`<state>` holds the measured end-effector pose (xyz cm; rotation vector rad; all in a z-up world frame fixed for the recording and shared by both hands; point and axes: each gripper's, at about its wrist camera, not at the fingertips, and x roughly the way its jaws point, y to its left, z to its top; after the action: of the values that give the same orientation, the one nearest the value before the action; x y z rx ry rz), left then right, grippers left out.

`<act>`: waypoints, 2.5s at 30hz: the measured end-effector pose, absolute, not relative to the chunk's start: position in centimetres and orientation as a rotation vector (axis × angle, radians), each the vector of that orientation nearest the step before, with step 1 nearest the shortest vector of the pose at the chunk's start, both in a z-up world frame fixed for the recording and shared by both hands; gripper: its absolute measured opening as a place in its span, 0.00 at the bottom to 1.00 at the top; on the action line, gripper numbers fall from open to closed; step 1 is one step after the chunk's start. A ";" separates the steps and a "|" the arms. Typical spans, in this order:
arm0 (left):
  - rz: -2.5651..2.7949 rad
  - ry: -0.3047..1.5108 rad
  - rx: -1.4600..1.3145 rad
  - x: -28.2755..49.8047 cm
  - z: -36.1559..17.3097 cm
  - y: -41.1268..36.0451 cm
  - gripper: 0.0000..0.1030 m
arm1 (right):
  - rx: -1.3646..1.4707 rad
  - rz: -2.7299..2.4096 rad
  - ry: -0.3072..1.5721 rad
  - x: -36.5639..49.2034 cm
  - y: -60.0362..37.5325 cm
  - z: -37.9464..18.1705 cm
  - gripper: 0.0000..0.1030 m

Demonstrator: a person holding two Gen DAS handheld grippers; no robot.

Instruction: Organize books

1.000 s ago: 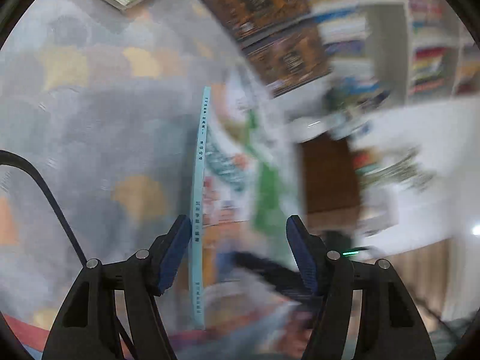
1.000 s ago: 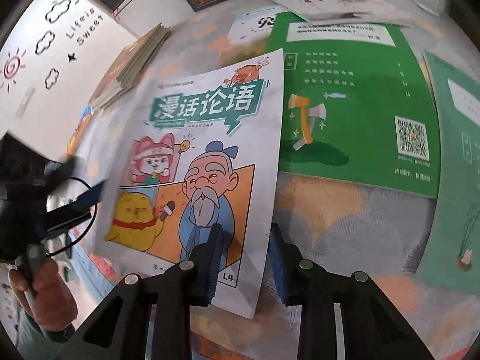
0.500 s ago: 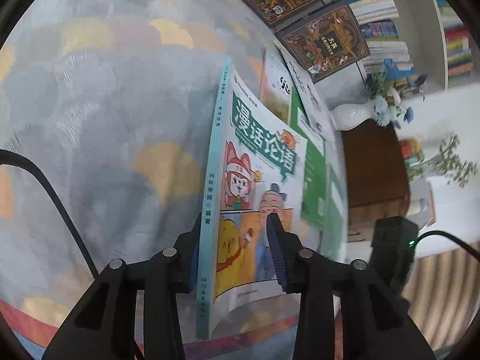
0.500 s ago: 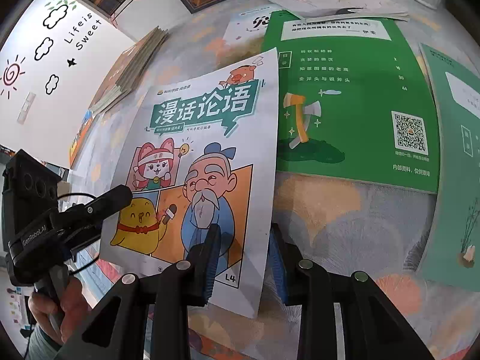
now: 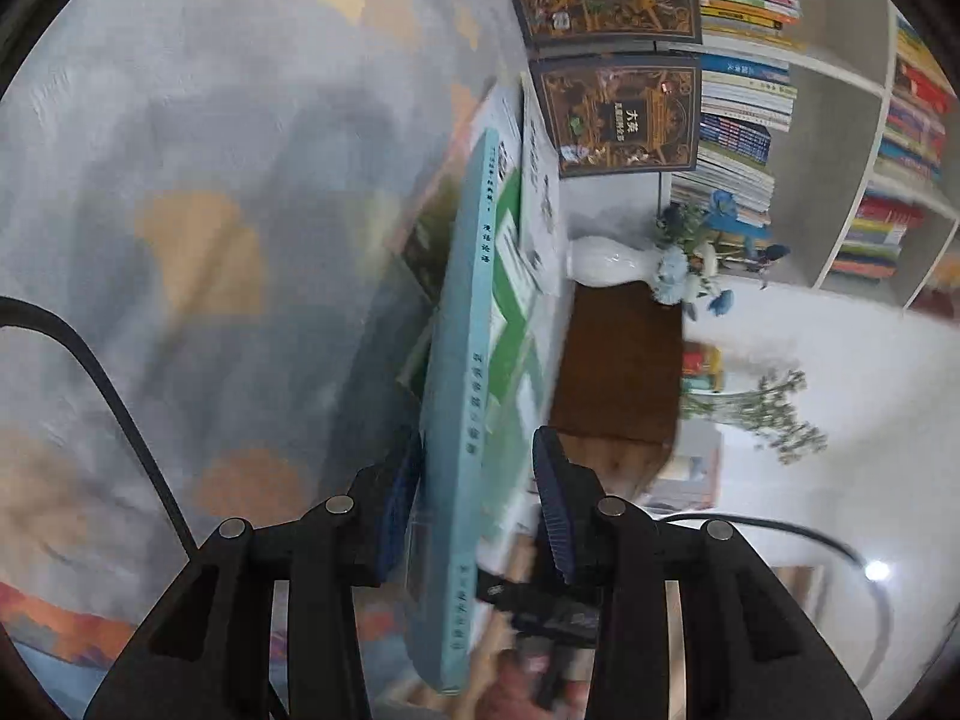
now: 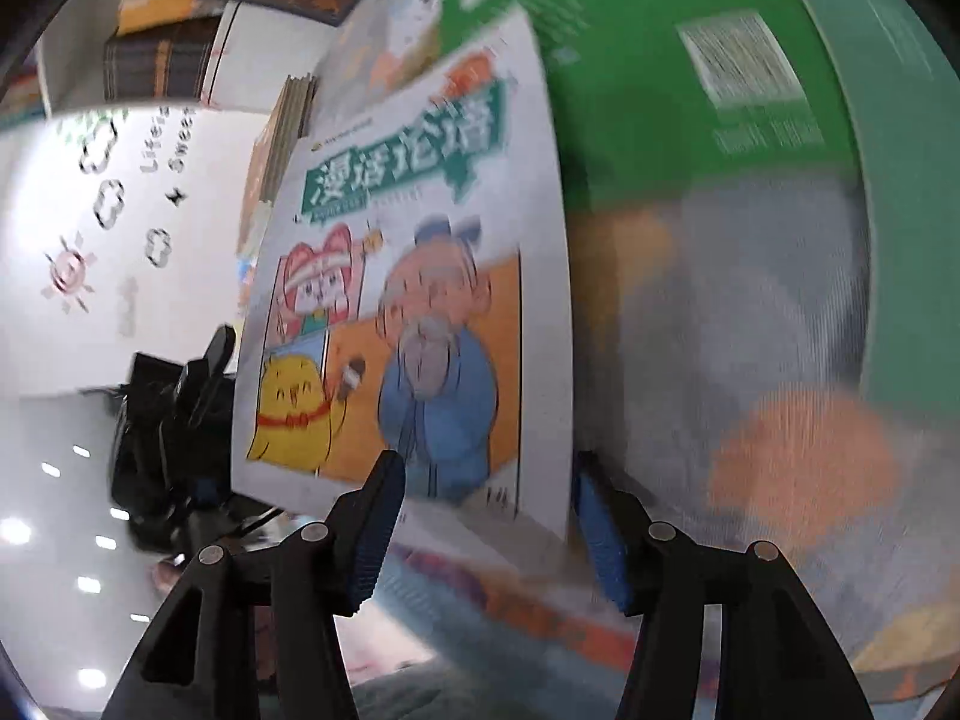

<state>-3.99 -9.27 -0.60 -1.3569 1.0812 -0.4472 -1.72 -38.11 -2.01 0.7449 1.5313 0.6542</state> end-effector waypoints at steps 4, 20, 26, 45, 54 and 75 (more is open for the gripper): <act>-0.475 1.085 -1.499 -4.1 -1.4 -9.5 0.33 | 0.876 0.683 1.530 -2.2 -39.1 -3.2 0.55; -0.295 1.259 -0.892 -2.8 1.3 -11.3 0.33 | 0.433 0.588 1.296 -1.4 -36.8 1.6 0.23; -0.287 1.216 -0.648 -2.5 3.7 -12.1 0.33 | 0.279 0.573 1.260 -1.8 -34.8 2.5 0.23; -0.441 1.066 -0.533 -1.4 9.4 -5.9 0.33 | 0.023 0.559 1.082 -3.3 -24.9 8.5 0.23; -0.462 0.993 -0.560 0.6 11.1 1.1 0.33 | 0.024 0.542 0.976 0.0 -18.3 11.8 0.25; -0.441 0.868 -0.616 8.8 11.2 15.9 0.34 | -0.012 0.553 0.926 9.9 -3.9 12.7 0.26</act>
<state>8.84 15.92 11.21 -0.6156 0.8677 -0.4409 9.88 -3.90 12.74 -0.0118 0.9260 0.5532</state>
